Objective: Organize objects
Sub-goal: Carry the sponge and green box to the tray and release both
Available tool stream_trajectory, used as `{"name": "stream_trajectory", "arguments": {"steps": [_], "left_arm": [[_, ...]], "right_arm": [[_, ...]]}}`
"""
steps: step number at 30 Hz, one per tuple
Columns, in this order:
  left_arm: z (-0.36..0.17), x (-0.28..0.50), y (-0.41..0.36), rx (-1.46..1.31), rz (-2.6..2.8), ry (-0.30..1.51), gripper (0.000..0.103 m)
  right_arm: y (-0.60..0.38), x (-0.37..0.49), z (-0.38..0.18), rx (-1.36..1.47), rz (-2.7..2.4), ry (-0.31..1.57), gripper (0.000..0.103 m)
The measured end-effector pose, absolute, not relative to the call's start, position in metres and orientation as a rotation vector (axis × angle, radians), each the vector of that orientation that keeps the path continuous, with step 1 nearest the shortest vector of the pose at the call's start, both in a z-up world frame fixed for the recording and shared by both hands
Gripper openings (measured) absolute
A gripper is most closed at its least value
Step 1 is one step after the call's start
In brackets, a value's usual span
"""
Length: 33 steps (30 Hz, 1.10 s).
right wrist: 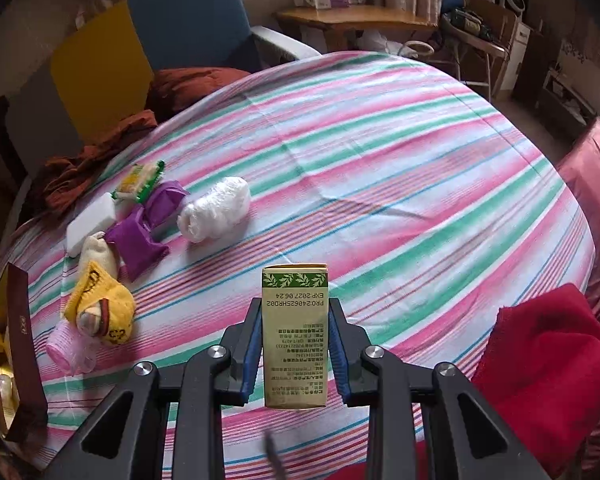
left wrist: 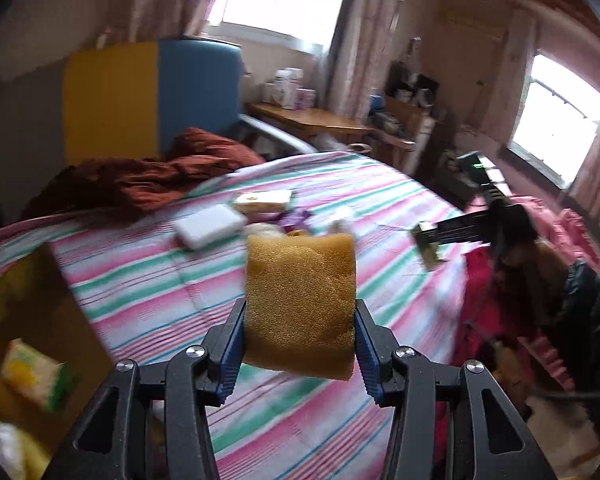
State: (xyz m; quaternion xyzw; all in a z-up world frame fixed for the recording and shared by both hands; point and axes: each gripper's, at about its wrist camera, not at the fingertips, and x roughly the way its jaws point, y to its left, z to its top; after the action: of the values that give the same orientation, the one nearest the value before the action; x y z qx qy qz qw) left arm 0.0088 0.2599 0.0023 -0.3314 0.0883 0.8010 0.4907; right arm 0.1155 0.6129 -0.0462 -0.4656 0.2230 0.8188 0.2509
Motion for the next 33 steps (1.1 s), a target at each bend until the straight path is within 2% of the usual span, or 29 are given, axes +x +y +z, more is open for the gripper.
{"name": "stream_trajectory", "arguments": {"steps": [12,23,33], "left_arm": [[0.001,-0.019,0.158,-0.912,2.254,0.128,0.051],[0.005,-0.037,0.093,-0.957,2.504,0.046,0.051],[0.001,-0.04,0.056,-0.996,2.593,-0.011,0.052]], "right_arm": [[0.58,0.107,-0.034,-1.261,2.309,0.552,0.029],[0.433,0.049,0.004,-1.347,2.693,0.382,0.029],[0.298,0.014,0.006,-1.544,2.978,0.355,0.029]]}}
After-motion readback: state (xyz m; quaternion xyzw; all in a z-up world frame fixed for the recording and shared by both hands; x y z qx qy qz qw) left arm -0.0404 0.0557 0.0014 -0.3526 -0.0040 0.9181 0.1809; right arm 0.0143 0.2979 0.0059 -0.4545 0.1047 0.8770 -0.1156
